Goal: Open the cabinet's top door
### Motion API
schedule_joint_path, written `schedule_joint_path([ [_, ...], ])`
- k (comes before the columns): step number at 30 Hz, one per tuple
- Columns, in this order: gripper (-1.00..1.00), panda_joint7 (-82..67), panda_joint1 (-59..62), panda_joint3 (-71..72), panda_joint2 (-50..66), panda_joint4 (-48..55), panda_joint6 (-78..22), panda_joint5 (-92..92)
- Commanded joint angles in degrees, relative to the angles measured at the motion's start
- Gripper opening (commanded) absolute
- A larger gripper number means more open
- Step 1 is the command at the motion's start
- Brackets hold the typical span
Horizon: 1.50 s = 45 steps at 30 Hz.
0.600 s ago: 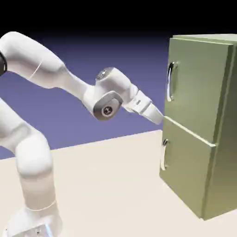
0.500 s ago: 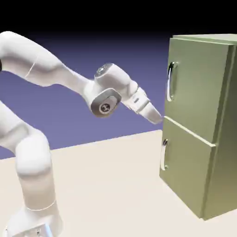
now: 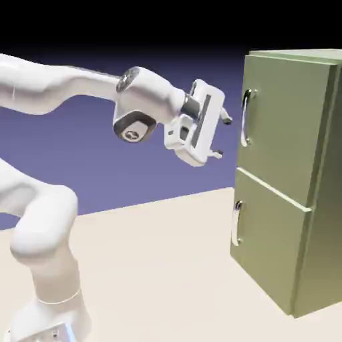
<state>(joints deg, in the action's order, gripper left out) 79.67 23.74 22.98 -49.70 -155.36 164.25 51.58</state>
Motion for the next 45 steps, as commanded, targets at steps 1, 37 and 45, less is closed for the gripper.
schedule_joint_path([
  [1,0.0,1.8,1.18,1.11,-0.82,0.27,-0.47,2.5],
  [37,0.0,66.38,43.58,40.98,-30.4,10.06,-17.41,92.01],
  [45,-1.0,65.9,52.56,44.59,-28.57,17.85,-18.47,95.1],
])
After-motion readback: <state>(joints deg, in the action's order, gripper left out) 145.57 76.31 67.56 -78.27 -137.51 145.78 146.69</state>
